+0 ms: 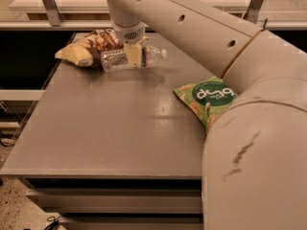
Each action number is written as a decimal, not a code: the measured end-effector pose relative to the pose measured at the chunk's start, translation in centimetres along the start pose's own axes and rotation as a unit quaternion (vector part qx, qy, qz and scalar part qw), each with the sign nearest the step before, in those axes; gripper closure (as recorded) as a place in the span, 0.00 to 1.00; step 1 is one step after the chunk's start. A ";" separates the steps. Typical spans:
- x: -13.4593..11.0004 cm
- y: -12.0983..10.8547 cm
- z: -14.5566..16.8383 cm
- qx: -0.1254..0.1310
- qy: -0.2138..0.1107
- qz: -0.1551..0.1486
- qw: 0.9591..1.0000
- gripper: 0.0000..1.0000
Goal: Move water bottle near brown chip bag
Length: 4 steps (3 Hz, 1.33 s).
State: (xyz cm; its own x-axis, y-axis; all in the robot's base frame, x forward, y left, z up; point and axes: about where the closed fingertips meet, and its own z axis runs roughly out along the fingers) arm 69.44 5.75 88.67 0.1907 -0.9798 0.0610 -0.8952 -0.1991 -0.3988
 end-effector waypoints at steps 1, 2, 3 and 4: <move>0.6 -0.8 1.0 -0.007 0.005 0.016 1.000 0.83; 0.9 -1.2 1.6 -0.013 0.006 0.025 1.000 0.59; 1.1 -1.2 2.1 -0.018 0.005 0.030 0.999 0.36; 1.3 -1.0 2.5 -0.022 0.006 0.034 0.999 0.13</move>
Offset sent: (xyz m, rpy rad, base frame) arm 0.0241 -0.0113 -0.0097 0.0058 0.0376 -0.0792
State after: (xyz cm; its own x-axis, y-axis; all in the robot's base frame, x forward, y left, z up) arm 71.62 4.74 86.89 0.1234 -0.9913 0.0468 -0.9228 -0.1320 -0.3620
